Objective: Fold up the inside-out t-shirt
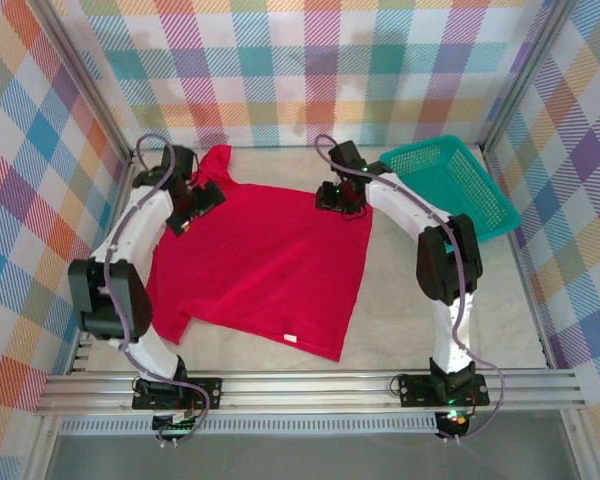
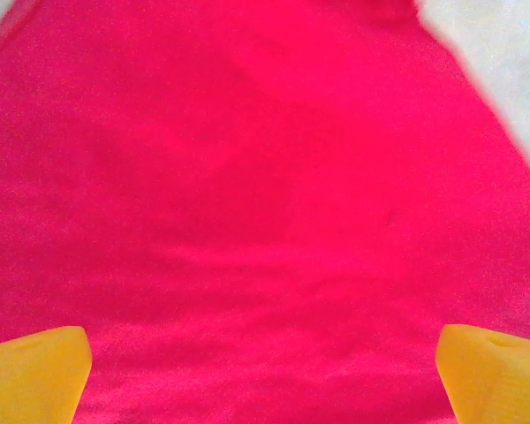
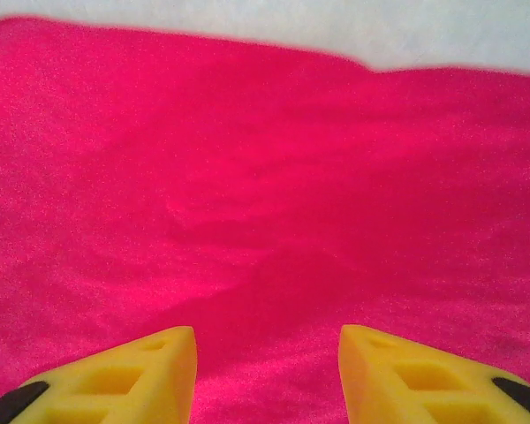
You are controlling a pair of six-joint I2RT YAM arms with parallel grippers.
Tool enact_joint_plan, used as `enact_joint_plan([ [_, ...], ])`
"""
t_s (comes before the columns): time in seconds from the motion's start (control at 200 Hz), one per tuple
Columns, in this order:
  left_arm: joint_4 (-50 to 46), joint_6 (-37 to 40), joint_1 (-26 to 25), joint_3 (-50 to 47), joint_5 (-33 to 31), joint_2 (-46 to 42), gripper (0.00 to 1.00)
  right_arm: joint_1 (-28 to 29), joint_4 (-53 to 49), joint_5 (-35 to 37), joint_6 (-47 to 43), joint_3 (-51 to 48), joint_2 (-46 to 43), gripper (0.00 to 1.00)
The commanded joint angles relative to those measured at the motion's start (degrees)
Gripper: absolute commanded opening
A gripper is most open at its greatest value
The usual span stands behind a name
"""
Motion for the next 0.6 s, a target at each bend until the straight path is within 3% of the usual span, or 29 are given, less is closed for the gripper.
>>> enact_joint_plan([
  [0.0, 7.65, -1.45, 0.43, -9.10, 0.15, 2.19, 1.00, -0.79, 1.35, -3.69, 0.42, -1.04, 4.05, 0.47],
  [0.145, 7.08, -0.91, 0.72, -8.14, -0.51, 10.84, 1.00, -1.74, 0.48, -2.57, 1.07, -4.49, 5.79, 0.45],
  [0.285, 5.28, -1.44, 0.47, 0.69, -0.56, 21.82, 0.99, -2.02, 4.36, -2.26, 4.09, -16.74, 1.24, 0.44],
  [0.455, -1.39, 0.17, -2.29, 20.35, -2.28, 34.81, 0.98, 0.03, 10.21, -1.15, 11.51, -35.53, -7.79, 0.42],
  [0.595, -9.07, 5.85, -5.56, 41.31, -2.22, 45.44, 0.98, 7.64, 13.97, 0.09, 18.57, -45.86, -16.57, 0.42],
])
